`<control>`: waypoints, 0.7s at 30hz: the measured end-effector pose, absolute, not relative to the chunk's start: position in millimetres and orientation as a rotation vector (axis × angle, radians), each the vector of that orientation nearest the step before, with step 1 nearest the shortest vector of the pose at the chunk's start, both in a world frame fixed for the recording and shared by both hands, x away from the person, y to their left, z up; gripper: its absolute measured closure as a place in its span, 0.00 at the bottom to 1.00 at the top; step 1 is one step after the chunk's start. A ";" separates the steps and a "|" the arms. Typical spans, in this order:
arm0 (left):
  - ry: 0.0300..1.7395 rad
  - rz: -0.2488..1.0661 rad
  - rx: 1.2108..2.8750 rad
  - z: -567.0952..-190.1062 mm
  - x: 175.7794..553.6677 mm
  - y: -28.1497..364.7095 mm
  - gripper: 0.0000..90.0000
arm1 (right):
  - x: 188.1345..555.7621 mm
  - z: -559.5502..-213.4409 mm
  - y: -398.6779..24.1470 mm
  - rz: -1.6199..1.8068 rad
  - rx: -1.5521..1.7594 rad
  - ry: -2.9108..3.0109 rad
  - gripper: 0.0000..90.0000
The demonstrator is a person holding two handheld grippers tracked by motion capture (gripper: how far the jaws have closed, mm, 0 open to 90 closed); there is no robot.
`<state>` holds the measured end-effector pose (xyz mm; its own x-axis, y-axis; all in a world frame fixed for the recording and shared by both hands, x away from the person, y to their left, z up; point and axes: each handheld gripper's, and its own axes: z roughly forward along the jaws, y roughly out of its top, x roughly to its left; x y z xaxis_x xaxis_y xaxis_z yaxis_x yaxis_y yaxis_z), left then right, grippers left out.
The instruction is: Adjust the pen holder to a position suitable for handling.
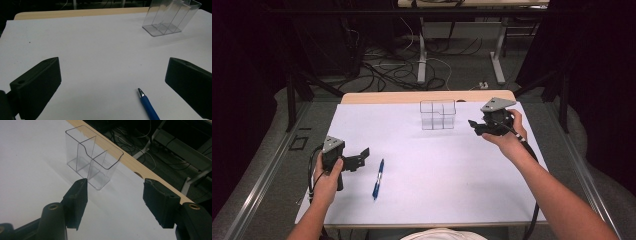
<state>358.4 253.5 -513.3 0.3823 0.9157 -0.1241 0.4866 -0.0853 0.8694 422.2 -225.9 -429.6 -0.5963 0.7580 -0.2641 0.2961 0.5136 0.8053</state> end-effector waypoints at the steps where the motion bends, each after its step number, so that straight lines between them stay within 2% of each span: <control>1: 1.243 0.585 1.720 -513.3 358.3 253.6 0.00 | 424.0 -428.2 -223.8 0.967 0.846 2.158 0.40; 13: 1.245 0.582 1.722 -513.8 358.6 253.8 0.00 | 448.5 -415.0 -192.1 0.798 0.620 2.313 0.38; 21: 1.245 0.580 1.724 -513.9 358.6 254.5 0.00 | 461.4 -413.3 -172.5 0.727 0.521 2.387 0.44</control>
<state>358.6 254.5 -513.9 0.3814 0.9156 -0.1276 0.4911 -0.0837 0.8671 461.4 -172.5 -413.3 -0.7532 0.5092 -0.4165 0.1907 0.7750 0.6025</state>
